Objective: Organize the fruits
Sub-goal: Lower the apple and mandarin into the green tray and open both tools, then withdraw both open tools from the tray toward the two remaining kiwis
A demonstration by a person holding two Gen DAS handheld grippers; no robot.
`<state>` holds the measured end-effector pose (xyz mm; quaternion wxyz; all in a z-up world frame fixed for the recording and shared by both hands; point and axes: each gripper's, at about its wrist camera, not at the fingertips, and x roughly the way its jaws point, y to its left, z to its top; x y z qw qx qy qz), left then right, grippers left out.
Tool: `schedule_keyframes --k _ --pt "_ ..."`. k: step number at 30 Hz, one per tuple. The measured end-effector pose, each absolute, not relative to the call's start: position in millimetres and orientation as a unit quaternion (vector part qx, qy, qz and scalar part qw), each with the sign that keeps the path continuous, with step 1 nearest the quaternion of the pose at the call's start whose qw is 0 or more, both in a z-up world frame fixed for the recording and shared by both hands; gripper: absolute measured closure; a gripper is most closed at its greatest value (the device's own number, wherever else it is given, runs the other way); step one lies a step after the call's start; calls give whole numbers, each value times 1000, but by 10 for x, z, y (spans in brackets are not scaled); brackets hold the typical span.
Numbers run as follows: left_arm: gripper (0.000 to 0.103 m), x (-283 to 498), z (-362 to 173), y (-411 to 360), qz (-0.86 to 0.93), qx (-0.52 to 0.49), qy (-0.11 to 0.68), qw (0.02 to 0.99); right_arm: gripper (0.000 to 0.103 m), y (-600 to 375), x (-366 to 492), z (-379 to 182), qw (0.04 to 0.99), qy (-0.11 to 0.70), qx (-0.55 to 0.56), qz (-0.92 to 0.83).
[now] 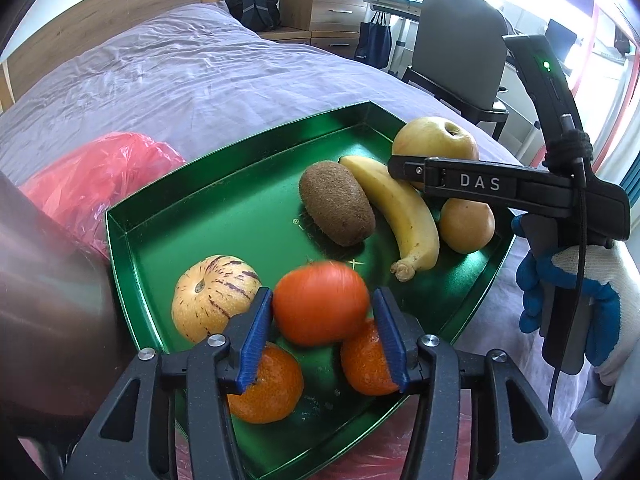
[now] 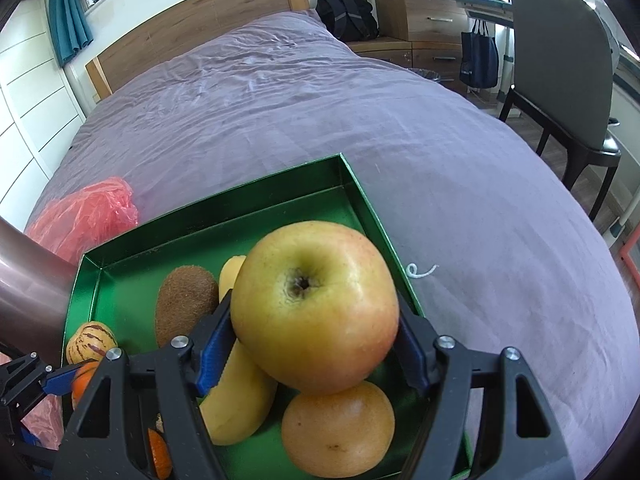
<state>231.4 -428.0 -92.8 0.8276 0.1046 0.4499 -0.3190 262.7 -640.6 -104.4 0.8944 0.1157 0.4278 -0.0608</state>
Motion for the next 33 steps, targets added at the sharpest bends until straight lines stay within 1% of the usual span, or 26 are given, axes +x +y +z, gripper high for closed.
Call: schedule_keyframes --k 11,15,19,22,30,32,33 --pt "56 2271 -817 -4260 -324 104 447 827 6 -6425 2637 -1054 878 456 134 -57" --pt "50 2227 -739 -4233 -324 103 441 831 6 -6426 2599 -1038 875 461 135 -60" --pt "50 2171 -655 -4195 -326 101 437 832 4 -6430 2545 -997 872 467 129 -71" --pt "49 2104 -578 -4156 -328 103 432 834 2 -6431 2477 -920 874 464 127 -76" --pt "48 1844 -319 -3916 -332 99 417 840 1 -6318 2194 -659 879 456 120 -74" --pt "47 1783 -256 -3832 -331 97 414 843 1 -6262 2082 -578 881 451 121 -70" --pt "45 1745 -216 -3775 -329 95 411 845 1 -6233 2037 -548 882 450 121 -69"
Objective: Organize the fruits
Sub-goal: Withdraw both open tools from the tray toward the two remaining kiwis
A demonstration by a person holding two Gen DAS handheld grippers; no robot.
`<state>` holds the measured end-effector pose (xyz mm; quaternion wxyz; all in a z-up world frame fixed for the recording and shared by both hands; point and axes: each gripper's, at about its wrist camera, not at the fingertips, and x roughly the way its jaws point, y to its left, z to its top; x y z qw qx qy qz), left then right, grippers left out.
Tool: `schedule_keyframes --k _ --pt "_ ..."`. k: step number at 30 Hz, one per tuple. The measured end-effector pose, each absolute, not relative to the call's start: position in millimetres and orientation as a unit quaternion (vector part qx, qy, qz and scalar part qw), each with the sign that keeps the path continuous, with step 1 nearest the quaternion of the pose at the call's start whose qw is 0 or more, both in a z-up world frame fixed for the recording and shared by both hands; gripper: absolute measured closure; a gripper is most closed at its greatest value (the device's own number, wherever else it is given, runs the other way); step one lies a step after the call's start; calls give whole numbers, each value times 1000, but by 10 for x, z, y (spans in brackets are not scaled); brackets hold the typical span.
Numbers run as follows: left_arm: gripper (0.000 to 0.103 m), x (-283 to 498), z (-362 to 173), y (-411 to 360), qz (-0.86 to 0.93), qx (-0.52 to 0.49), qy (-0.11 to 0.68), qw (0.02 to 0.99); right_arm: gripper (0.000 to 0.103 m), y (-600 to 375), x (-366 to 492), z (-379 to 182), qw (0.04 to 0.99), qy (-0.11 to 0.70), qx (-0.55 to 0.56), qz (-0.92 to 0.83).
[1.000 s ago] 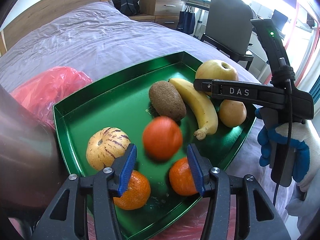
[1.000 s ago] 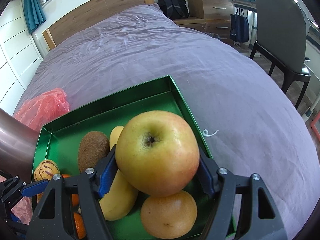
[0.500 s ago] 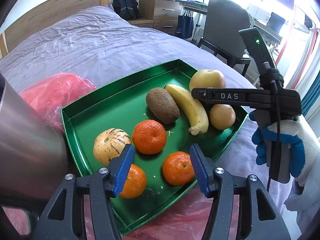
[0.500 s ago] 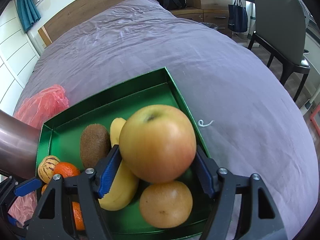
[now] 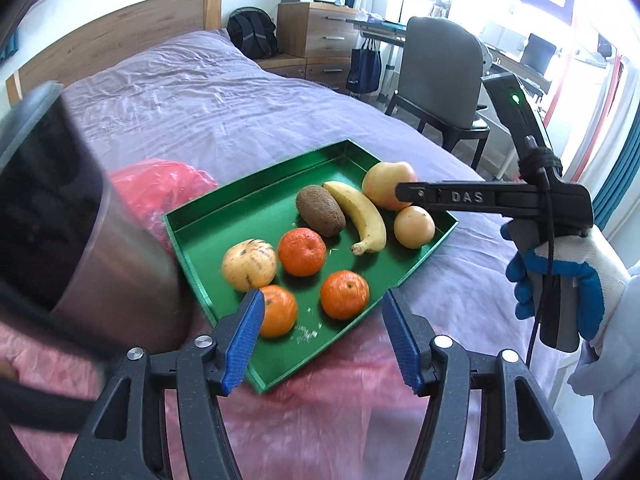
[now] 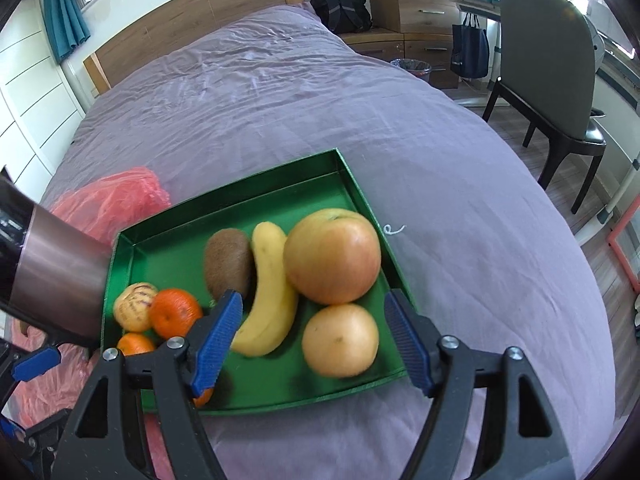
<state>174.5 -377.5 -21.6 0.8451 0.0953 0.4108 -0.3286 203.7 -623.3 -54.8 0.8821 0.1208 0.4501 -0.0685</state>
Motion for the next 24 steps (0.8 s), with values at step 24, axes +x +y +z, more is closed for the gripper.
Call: schedule_keyframes --k 24 --pt "42 986 23 -2174 -220 58 407 885 0 -4940 673 -29 895 439 78 10"
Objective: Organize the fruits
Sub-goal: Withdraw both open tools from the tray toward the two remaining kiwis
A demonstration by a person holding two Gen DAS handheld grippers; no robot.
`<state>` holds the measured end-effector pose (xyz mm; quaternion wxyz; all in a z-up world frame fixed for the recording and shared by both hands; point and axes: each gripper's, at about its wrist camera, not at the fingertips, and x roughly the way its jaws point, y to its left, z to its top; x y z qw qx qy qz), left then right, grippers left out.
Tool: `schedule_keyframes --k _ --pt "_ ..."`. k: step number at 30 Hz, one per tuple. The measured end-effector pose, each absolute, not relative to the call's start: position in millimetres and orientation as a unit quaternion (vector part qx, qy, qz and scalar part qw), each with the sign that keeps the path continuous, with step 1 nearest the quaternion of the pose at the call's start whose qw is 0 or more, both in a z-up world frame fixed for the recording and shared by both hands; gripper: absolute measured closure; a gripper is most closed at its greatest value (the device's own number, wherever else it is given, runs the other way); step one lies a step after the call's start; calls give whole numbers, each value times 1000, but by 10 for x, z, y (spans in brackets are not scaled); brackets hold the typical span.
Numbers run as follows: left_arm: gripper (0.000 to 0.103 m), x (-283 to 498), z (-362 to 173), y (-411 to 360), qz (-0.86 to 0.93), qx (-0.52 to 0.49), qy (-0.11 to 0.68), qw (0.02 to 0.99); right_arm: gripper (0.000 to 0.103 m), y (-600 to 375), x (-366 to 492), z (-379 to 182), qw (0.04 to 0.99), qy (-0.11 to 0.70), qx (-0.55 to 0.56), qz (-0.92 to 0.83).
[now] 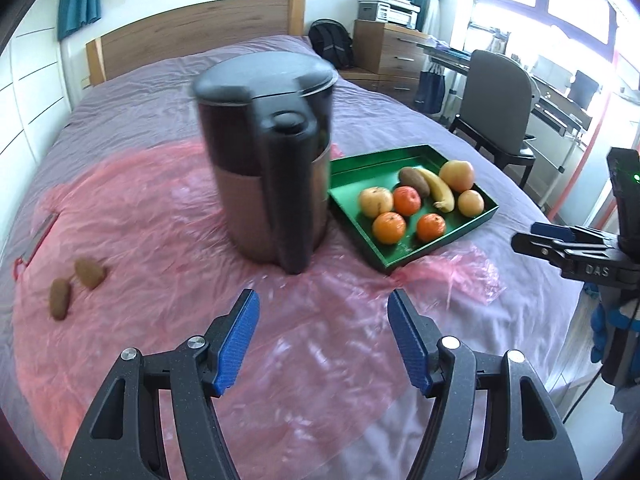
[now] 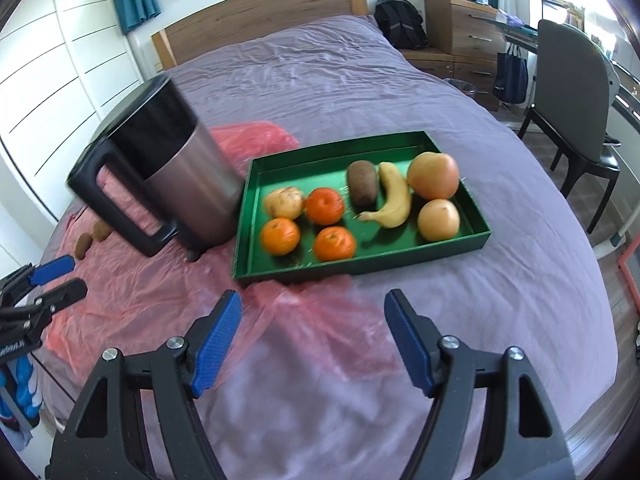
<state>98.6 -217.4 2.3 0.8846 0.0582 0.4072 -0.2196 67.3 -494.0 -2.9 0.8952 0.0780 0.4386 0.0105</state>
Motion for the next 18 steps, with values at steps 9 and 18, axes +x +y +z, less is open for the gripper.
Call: schedule_keyframes --k 9,18 --pt "33 760 44 -1595 -180 46 398 898 0 -4434 322 17 895 442 39 43" --pt "33 609 42 -1040 -141 23 393 908 0 -3896 149 95 895 437 7 84"
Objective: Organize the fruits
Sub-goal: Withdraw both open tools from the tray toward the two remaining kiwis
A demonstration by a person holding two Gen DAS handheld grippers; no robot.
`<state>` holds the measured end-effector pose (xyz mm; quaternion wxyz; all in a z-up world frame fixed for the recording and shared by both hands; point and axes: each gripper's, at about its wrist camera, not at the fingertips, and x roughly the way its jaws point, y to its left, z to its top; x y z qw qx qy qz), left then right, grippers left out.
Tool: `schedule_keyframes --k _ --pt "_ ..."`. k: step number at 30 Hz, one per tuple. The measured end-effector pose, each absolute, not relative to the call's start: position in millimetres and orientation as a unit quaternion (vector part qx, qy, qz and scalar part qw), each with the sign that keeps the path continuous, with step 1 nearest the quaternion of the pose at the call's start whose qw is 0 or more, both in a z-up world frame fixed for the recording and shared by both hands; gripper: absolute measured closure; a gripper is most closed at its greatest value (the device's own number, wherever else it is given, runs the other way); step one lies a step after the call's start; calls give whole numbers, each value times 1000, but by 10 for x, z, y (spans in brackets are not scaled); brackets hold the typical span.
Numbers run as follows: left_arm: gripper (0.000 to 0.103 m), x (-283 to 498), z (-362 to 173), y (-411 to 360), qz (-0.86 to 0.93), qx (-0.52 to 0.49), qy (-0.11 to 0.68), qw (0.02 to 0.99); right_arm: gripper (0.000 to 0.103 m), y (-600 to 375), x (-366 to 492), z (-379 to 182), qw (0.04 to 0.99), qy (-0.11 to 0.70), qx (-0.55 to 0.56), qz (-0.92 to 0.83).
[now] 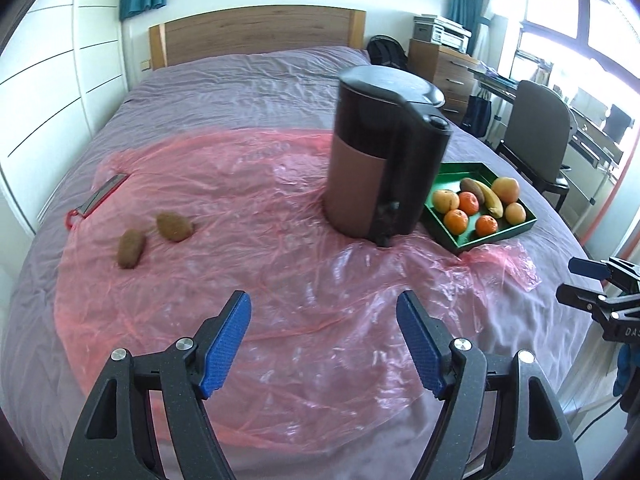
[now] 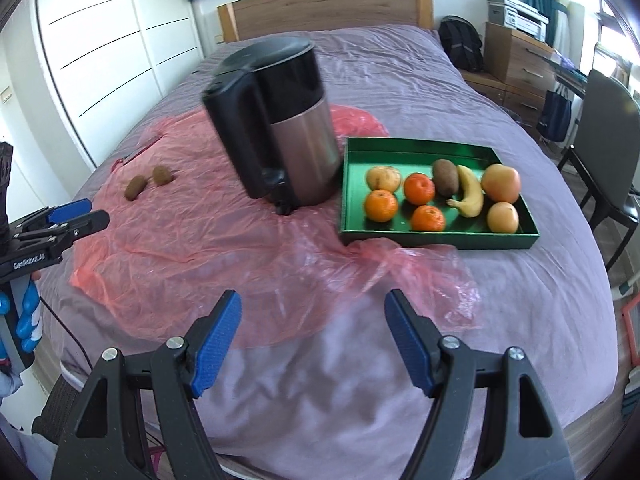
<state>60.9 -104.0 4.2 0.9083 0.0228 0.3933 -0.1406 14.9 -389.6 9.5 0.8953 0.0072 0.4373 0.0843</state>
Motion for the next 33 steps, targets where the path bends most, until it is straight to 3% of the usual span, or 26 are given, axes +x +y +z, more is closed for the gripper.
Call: schedule_keyframes --k 33 --pt "32 392 -565 1272 24 -112 397 910 0 -2134 127 -101 864 462 -57 192"
